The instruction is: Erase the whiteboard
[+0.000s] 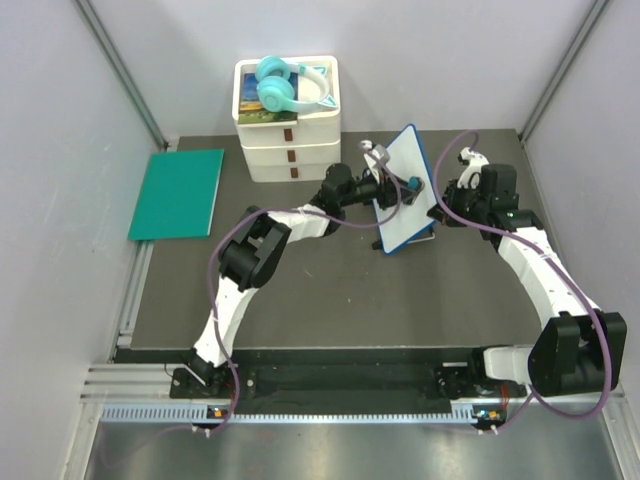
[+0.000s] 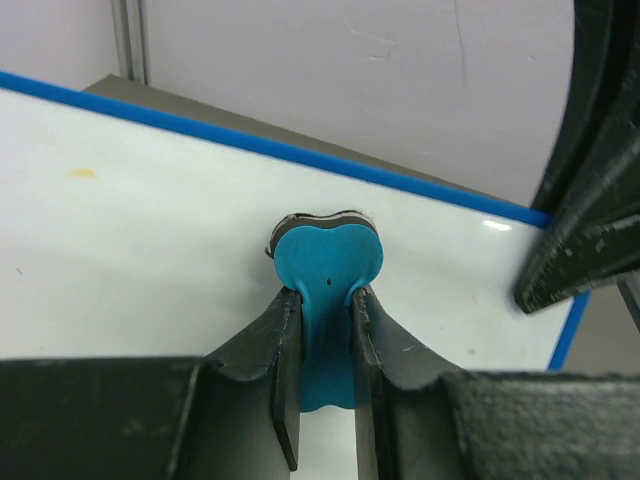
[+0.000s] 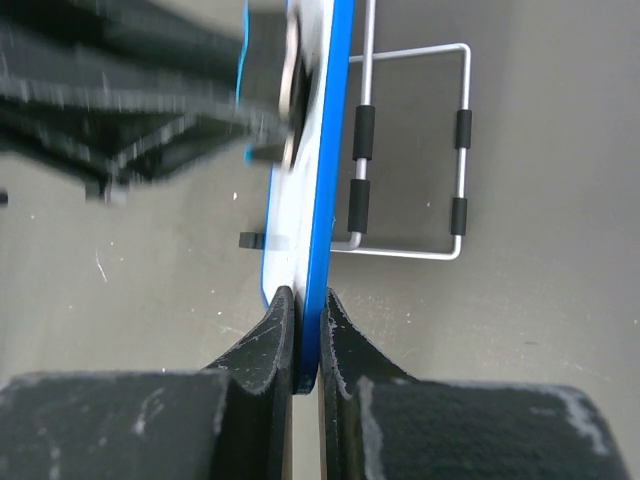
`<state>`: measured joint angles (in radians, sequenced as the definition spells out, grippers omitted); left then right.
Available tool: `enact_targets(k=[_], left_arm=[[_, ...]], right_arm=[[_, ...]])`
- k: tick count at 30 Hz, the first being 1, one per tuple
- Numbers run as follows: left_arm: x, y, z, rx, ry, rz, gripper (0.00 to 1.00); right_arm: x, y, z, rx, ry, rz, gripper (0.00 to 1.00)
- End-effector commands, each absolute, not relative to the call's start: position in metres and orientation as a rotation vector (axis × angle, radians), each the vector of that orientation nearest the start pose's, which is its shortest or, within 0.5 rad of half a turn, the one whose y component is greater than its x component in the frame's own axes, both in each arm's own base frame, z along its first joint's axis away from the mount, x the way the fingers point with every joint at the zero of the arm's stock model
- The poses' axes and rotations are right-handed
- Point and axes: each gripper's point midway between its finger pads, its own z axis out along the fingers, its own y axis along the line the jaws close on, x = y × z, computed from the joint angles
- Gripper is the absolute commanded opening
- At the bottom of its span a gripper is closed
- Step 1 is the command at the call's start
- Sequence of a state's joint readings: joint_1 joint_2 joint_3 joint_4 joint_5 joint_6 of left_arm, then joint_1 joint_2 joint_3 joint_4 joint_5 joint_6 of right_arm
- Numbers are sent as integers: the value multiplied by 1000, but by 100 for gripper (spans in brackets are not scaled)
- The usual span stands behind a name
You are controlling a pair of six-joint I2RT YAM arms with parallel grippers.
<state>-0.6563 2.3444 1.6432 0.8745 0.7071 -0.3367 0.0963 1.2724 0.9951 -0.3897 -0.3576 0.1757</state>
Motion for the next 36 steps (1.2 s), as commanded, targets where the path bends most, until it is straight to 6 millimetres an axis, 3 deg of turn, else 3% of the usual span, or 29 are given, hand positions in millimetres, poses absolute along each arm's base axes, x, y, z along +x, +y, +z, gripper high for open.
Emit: enact_targets(k=[1,3,5,9,13,14,15,19,20,28,29,30,36], left_arm=[[332,-519,125,1043,1453,-1417,0],[332,-518,117,1030,1495,-1414,0],[350,-516,121,983,1517,-1372,0],[405,-516,144,882,1535,-1292,0],[465,-502,157,791,1544,-1212,0],[476,-500,150,766,1557,-1203,0],[489,-499,166,741,1518,-1194,0],[526,-479,181,626,1470,-1161,0],[532,-475,189,608,1437,-1140,0],[577,-457,193,531,1325,-877,0],[580,-458,181,534,1329,-870,0],[583,-459,190,529,1300,-862,0],[596,-455,187,482,1262,-811,0]], right_arm=[[270,151,121,-376,2494,826,0],[270,151,121,-372,2495,826,0],[271,151,122,-377,2491,825,0],[269,152,123,-381,2489,826,0],[267,154,123,-394,2491,827,0],[267,154,122,-400,2491,826,0],[266,155,124,-405,2488,828,0],[267,154,125,-416,2493,808,0],[267,154,124,-418,2498,807,0],[265,157,123,-435,2511,818,0],[264,158,124,-444,2511,822,0],[263,158,124,-452,2509,824,0],[256,163,126,-488,2515,834,0]])
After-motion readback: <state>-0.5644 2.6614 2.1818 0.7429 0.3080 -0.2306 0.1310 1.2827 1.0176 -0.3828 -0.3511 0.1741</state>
